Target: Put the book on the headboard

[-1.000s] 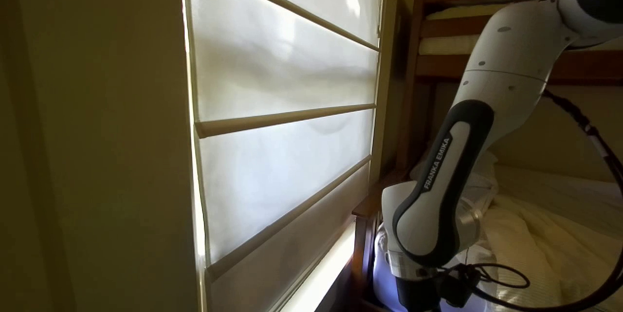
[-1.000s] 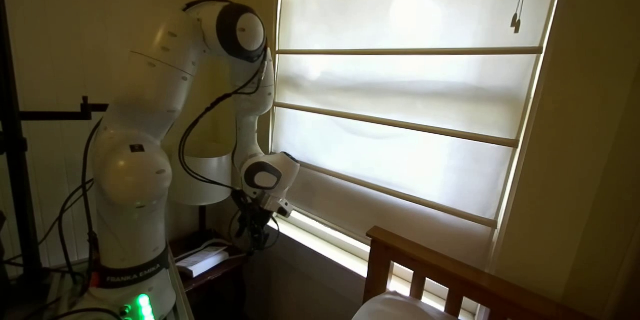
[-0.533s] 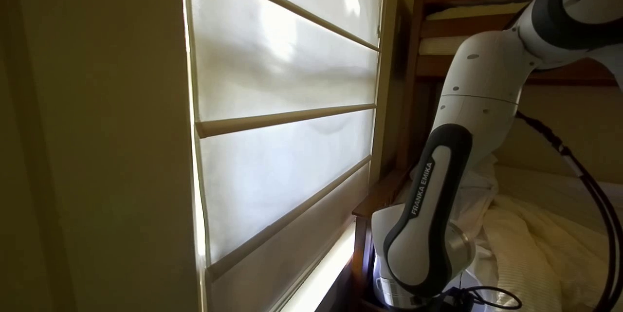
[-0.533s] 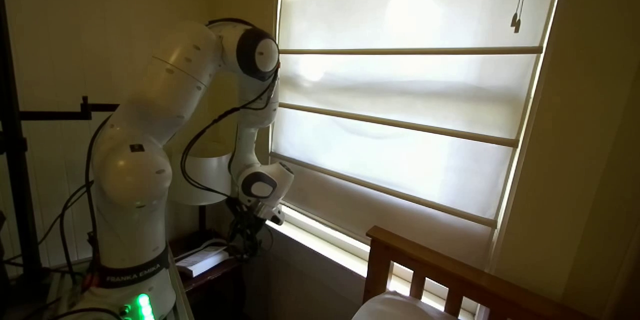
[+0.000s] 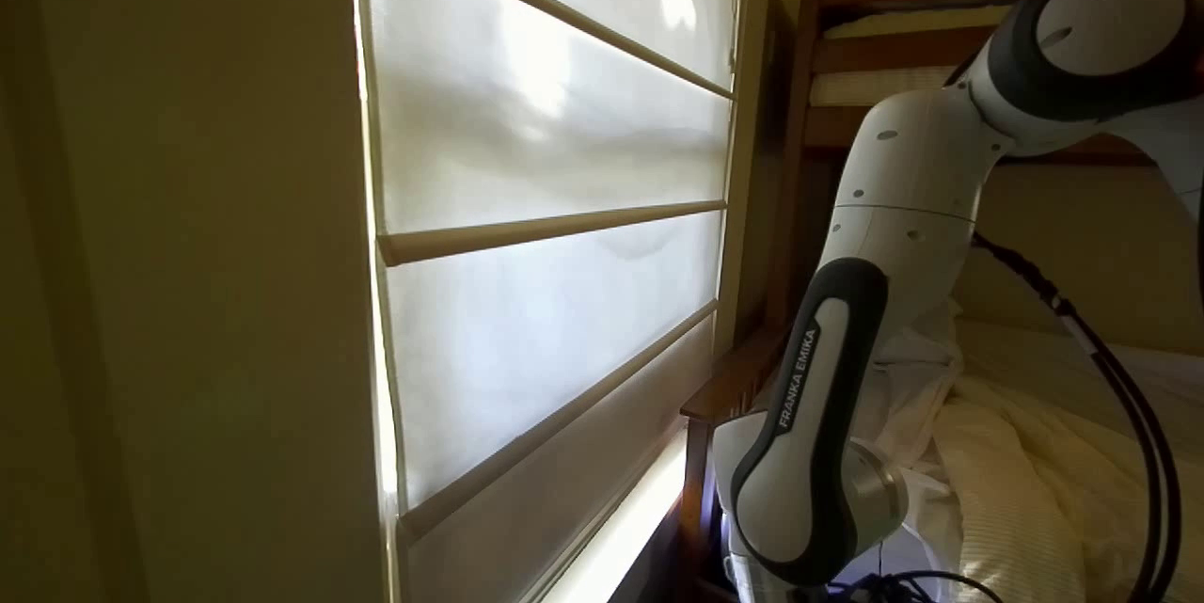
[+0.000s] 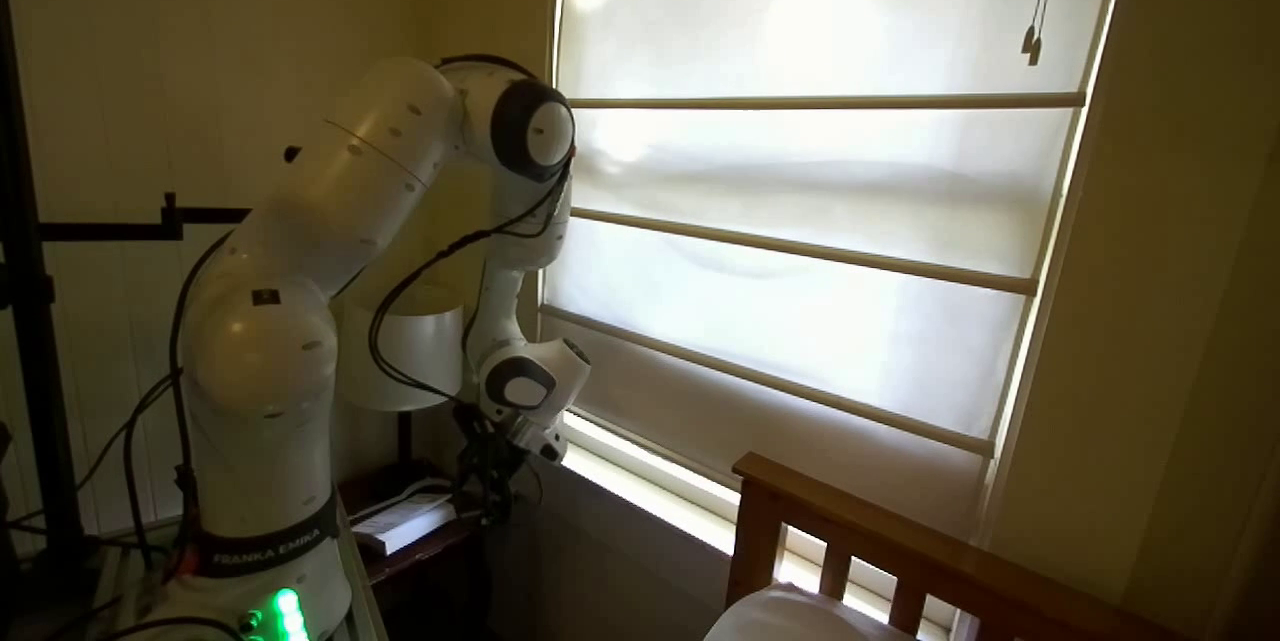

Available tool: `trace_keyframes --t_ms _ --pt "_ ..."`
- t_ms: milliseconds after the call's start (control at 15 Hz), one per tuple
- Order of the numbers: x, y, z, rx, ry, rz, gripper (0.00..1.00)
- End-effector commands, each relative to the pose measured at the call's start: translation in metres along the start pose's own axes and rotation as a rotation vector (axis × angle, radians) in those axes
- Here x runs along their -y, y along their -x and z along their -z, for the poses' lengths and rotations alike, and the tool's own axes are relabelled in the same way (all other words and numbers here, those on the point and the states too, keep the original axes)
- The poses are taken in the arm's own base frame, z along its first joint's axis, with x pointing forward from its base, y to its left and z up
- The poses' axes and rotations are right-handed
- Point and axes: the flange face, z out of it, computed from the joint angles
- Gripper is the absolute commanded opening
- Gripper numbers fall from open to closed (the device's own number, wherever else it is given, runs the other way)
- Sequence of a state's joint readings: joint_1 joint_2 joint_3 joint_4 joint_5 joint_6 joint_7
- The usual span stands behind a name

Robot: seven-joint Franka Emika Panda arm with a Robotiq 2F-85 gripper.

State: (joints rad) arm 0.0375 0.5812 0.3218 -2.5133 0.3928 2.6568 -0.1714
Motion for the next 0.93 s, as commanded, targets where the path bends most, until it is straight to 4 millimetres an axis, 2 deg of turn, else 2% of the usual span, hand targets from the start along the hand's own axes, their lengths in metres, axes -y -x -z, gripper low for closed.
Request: trace_keyframes --t_ms 0,467,667,800,867 --pt "0.001 -0.015 -0.033 0.033 -0.085 0.019 1.0" --pt "0.018 -0.041 -0.114 0.183 -0.197 0.129 1.0" --pt "0.03 -0.055 -0.15 0.278 -0.184 0.206 1.0" --pt "0.036 -0.059 -0.162 0.362 -0.153 0.234 1.0" --pt "0.03 -0.046 -0.147 0.303 -0.177 0.207 1.0"
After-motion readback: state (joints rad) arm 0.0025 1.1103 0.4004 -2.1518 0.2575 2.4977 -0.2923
